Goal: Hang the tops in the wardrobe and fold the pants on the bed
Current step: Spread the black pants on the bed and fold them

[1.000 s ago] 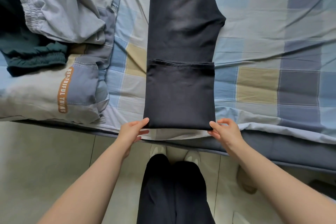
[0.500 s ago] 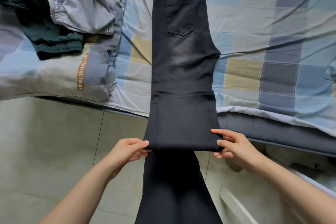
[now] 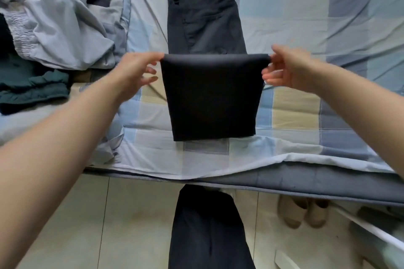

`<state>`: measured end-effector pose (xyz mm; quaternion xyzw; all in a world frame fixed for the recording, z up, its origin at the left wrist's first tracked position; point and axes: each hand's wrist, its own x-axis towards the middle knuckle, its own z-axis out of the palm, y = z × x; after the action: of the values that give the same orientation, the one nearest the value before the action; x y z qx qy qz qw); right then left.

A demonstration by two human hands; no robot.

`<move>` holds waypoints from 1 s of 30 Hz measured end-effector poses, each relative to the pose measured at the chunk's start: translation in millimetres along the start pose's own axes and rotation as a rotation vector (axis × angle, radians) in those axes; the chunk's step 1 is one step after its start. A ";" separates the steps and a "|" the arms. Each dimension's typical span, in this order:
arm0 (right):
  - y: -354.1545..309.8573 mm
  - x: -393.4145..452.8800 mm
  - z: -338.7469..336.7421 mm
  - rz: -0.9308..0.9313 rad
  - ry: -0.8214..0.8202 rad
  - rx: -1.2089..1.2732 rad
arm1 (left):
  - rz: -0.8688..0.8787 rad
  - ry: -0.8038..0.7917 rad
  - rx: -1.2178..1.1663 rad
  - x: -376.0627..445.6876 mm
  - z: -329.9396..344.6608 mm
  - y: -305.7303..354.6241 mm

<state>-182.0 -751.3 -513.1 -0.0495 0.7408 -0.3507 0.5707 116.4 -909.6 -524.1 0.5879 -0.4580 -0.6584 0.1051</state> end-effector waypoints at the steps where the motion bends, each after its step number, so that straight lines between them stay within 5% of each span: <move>1: -11.8 18.1 0.4 -0.048 0.033 0.057 | 0.000 0.021 0.010 23.4 4.2 6.1; 5: -6.6 82.8 -0.1 -0.023 0.196 0.143 | -0.120 0.055 0.321 91.4 26.0 -8.5; 9: 50.0 103.4 6.9 0.189 0.144 -0.214 | 0.084 0.023 0.877 112.4 60.3 -35.8; 13: 86.0 112.1 7.0 0.160 0.211 -0.287 | 0.317 0.072 1.275 131.2 86.1 -38.8; 18: 98.1 133.7 -0.5 0.097 0.454 -0.398 | 0.487 -0.139 1.407 172.0 128.9 -12.2; 25: 91.0 149.8 -10.5 0.073 0.333 -0.478 | 0.452 -0.253 1.354 198.2 169.2 19.9; 30: 82.1 146.5 -18.7 0.108 0.206 -0.470 | 0.460 -0.570 1.355 178.4 146.9 36.3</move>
<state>-222.0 -750.4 -677.3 -0.1052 0.8577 -0.1412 0.4831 -77.1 -980.2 -635.0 0.2216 -0.8814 -0.3215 -0.2657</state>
